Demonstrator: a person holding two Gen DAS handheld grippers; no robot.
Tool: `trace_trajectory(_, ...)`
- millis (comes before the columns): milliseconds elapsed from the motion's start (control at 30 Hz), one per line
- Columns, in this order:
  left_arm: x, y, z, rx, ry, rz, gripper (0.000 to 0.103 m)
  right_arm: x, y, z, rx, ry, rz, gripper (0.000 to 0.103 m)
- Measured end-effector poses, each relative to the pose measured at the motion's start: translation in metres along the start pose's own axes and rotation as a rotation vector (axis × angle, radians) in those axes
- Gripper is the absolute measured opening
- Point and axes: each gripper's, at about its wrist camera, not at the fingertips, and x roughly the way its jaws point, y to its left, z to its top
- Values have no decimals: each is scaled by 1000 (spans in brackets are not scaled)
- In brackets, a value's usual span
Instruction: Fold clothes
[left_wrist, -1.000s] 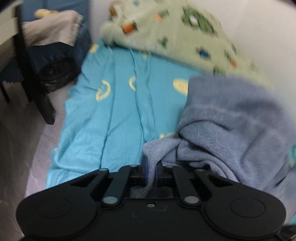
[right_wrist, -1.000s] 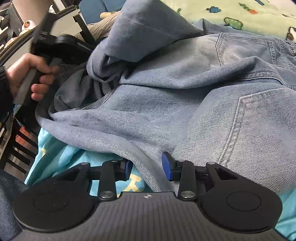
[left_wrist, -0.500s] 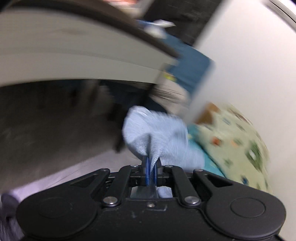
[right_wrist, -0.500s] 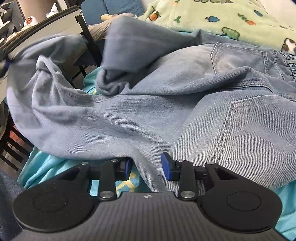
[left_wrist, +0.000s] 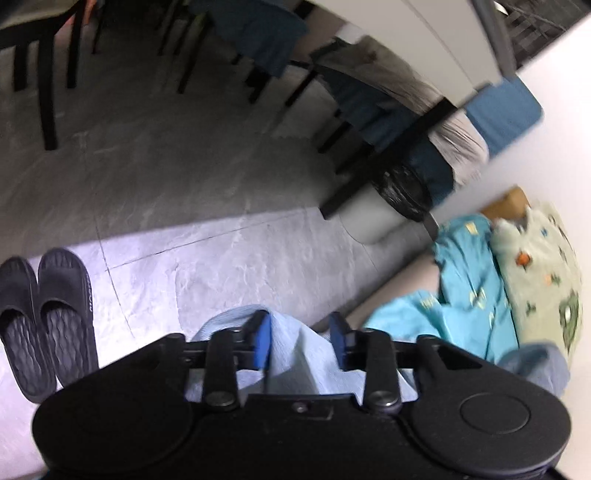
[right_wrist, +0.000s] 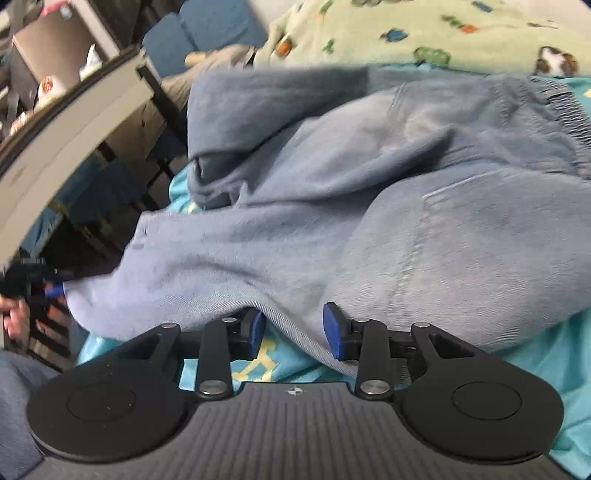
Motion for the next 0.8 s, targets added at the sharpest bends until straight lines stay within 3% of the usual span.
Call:
trace_trajectory(67, -14, -12, -6, 63, -4, -23, 44, -13, -6, 2, 35, -38, 2, 41)
trace_trajectory(233, -53, -65, -24, 274, -53, -116, 51, -55, -39, 10, 234, -206, -36, 44)
trace_trajectory(500, -85, -186, -96, 610, -148, -250, 60, -90, -117, 7, 612, -361, -250, 57)
trace_trajectory(600, -77, -223, -129, 675, -115, -290, 60, -90, -148, -2, 779, -376, -253, 63)
trace_trajectory(800, -51, -271, -191, 727, -14, -359, 60, -82, -182, -7, 961, -393, -228, 79)
